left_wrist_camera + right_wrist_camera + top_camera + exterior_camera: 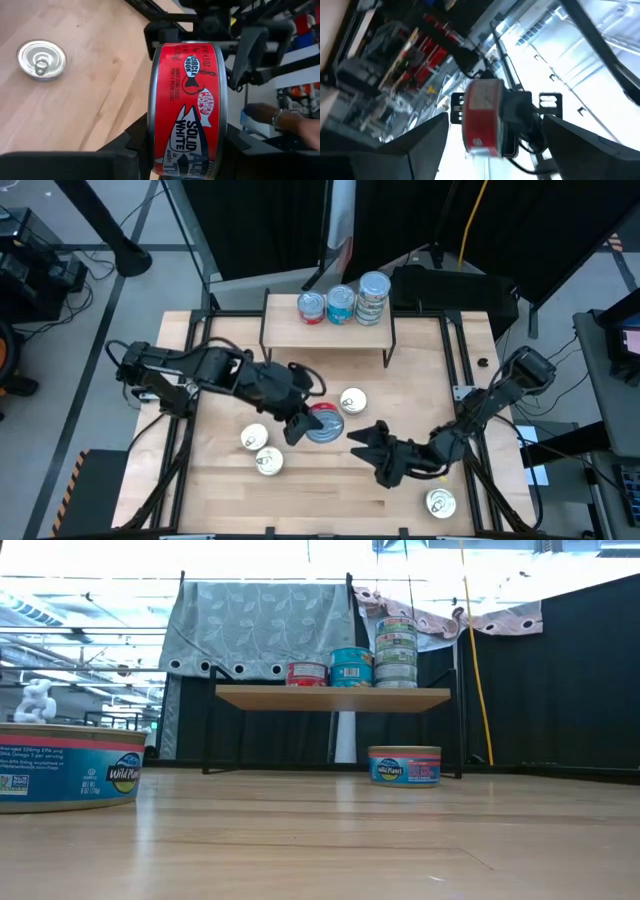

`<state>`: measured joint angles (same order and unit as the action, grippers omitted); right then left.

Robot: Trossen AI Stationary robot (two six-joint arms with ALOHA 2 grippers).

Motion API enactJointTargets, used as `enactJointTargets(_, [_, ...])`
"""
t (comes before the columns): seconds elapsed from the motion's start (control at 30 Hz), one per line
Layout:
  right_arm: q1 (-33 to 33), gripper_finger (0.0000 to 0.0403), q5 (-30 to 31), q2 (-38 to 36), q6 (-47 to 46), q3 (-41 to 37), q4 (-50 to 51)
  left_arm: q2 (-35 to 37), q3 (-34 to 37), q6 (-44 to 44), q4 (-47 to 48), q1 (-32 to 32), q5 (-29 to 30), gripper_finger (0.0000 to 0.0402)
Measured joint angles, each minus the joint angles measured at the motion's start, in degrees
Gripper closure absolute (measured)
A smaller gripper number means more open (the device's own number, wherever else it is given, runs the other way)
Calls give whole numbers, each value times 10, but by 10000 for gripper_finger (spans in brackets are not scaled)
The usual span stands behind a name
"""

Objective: Stack canned seafood by type on shelf
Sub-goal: Stack the red tuna can on top of the other red tuna cans on the shelf

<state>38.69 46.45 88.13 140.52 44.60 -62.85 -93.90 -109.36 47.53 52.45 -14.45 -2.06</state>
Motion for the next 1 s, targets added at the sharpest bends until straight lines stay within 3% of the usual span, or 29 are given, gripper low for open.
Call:
enactJointTargets(0.23, [-48, 90, -51, 40, 60, 34, -32, -7, 0, 1, 0, 14, -40, 264])
enactJointTargets(0.6, [-106, 98, -123, 66, 50, 54, -29, -13, 0, -30, 8, 24, -54, 264])
enactJointTargets(1.0, [-119, 282, -132, 65, 29, 54, -29, -14, 0, -33, 6, 25, -56, 262])
